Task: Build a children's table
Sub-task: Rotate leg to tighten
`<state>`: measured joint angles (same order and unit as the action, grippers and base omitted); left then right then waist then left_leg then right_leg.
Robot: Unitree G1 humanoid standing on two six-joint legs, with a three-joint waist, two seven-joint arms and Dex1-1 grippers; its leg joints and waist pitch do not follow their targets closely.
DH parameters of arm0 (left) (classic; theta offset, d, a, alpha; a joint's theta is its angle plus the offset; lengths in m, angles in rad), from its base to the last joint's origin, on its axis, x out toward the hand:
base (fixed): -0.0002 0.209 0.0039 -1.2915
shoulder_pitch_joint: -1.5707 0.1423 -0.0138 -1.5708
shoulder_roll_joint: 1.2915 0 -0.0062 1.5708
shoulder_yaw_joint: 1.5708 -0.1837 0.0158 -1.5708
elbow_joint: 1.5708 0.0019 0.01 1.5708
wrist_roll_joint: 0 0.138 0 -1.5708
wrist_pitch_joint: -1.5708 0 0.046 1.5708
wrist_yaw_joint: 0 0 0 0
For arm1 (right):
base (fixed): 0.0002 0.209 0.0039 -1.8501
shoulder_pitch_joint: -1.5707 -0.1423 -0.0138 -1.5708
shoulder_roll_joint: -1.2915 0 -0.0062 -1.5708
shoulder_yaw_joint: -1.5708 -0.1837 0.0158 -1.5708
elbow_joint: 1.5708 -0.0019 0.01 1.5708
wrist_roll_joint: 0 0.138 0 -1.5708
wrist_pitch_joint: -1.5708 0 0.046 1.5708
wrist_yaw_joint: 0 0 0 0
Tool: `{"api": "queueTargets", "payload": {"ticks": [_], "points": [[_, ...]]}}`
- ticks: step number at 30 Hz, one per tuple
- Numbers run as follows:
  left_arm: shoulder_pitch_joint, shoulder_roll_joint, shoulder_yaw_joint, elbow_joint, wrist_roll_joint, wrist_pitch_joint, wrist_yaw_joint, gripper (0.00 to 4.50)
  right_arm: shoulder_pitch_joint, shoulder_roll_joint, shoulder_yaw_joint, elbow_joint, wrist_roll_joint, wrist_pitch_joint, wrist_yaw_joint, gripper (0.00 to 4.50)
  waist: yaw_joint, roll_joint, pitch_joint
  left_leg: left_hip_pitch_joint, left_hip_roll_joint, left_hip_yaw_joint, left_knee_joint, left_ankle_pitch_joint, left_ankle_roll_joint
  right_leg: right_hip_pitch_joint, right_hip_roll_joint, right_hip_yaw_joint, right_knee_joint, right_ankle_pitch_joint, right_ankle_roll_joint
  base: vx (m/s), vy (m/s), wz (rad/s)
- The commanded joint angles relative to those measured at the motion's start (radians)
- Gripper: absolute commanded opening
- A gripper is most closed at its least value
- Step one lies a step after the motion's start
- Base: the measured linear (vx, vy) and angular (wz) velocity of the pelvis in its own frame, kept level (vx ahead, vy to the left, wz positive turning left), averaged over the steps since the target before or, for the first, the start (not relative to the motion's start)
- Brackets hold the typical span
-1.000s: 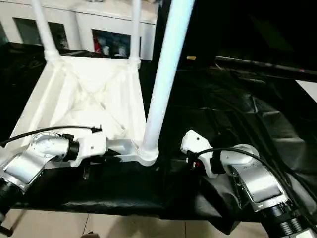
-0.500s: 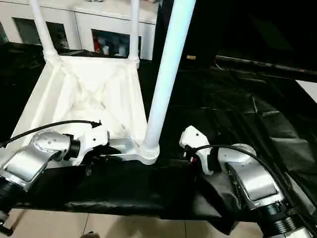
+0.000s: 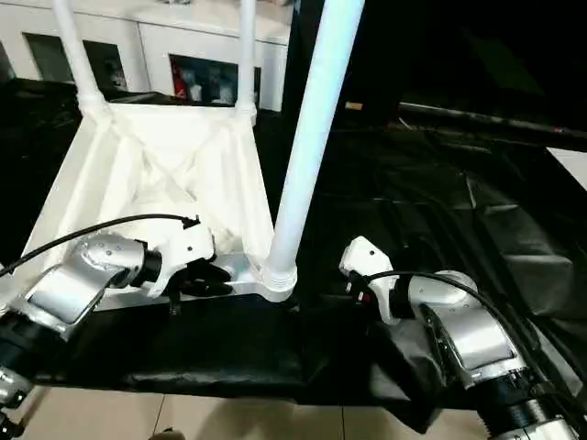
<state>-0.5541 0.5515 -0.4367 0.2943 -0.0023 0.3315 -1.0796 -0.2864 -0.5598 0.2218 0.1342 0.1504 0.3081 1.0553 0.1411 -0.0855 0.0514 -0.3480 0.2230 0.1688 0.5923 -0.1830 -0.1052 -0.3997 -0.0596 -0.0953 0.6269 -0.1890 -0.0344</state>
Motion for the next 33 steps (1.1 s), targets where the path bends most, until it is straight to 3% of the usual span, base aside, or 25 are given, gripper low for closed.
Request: {"api": "queueTargets", "payload": {"ticks": [1,11,12,14,15,17,18,19,21,27,33], "points": [[-0.008,0.014,-0.011,0.022,0.03,-0.01,-0.001,0.75,-0.015,-0.003,-0.012,0.018,-0.007,-0.012,-0.002,3.87,-0.003,0.016,-0.06,0.003,0.013,-0.002,-0.066,-0.197,0.002,0.053,-0.08,0.057,-0.092,-0.299,-0.087,0.0,0.0,0.0],[-0.002,0.009,0.022,0.023,-0.001,0.003,-0.019,0.11,-0.045,0.057,-0.027,0.158,0.001,-0.11,-0.029,3.87,-0.007,0.014,-0.06,0.005,0.013,-0.001,-0.065,-0.209,0.001,0.05,-0.082,0.056,-0.094,-0.331,-0.095,0.0,0.0,0.0],[-0.001,0.009,0.022,0.023,-0.001,0.003,-0.019,0.03,-0.046,0.059,-0.027,0.161,0.002,-0.112,-0.03,4.04,-0.008,0.014,-0.06,0.003,0.013,-0.001,-0.065,-0.206,0.001,0.05,-0.081,0.056,-0.093,-0.323,-0.098,0.0,0.0,0.0],[0.008,0.003,0.029,0.014,-0.013,-0.001,-0.021,0.0,-0.059,0.113,-0.046,0.221,0.014,-0.158,-0.069,4.14,-0.014,0.015,-0.061,0.001,0.013,-0.002,-0.067,-0.197,-0.005,0.05,-0.08,0.055,-0.087,-0.285,-0.116,0.0,0.0,0.0],[0.015,-0.003,0.032,0.005,-0.019,-0.01,-0.017,0.0,-0.07,0.159,-0.067,0.263,0.034,-0.179,-0.096,4.21,-0.014,0.01,-0.063,0.002,0.013,-0.001,-0.066,-0.196,-0.004,0.051,-0.08,0.055,-0.087,-0.281,-0.119,0.0,0.0,0.0],[0.019,-0.005,0.032,0.0,-0.021,-0.019,-0.017,0.0,-0.073,0.171,-0.069,0.271,0.042,-0.18,-0.093,4.33,-0.021,0.014,-0.062,0.0,0.014,-0.002,-0.067,-0.192,-0.004,0.053,-0.081,0.057,-0.084,-0.269,-0.128,0.0,0.0,0.0],[0.022,-0.007,0.033,-0.005,-0.024,-0.023,-0.019,0.0,-0.077,0.177,-0.066,0.276,0.044,-0.186,-0.088,4.43,-0.022,0.01,-0.061,-0.001,0.014,-0.001,-0.067,-0.189,-0.002,0.054,-0.08,0.057,-0.084,-0.266,-0.128,0.0,0.0,0.0],[0.028,-0.013,0.03,-0.015,-0.024,-0.033,-0.018,0.0,-0.076,0.188,-0.051,0.261,0.043,-0.182,-0.082,4.43,-0.022,0.013,-0.062,0.0,0.015,-0.002,-0.067,-0.183,0.001,0.054,-0.081,0.058,-0.082,-0.255,-0.13,0.0,0.0,0.0],[0.031,-0.02,0.029,-0.017,-0.025,-0.03,-0.014,0.0,-0.084,0.196,-0.043,0.248,0.038,-0.18,-0.087,4.43,-0.024,0.01,-0.061,0.0,0.015,0.0,-0.067,-0.18,0.003,0.054,-0.08,0.058,-0.081,-0.251,-0.131,0.0,0.0,0.0],[0.034,-0.027,0.024,-0.011,-0.01,-0.046,-0.013,0.0,-0.147,0.256,-0.061,0.269,0.04,-0.186,-0.133,4.43,-0.03,0.016,-0.058,0.004,0.015,-0.002,-0.07,-0.203,-0.007,0.049,-0.084,0.059,-0.089,-0.333,-0.105,0.0,0.0,0.0],[0.033,-0.03,0.027,-0.01,-0.008,-0.046,-0.013,0.0,-0.137,0.271,-0.041,0.188,0.056,-0.142,-0.132,4.43,-0.027,0.017,-0.062,0.0,0.015,0.0,-0.07,-0.161,-0.003,0.054,-0.08,0.061,-0.075,-0.203,-0.132,0.0,0.0,0.0]]}}
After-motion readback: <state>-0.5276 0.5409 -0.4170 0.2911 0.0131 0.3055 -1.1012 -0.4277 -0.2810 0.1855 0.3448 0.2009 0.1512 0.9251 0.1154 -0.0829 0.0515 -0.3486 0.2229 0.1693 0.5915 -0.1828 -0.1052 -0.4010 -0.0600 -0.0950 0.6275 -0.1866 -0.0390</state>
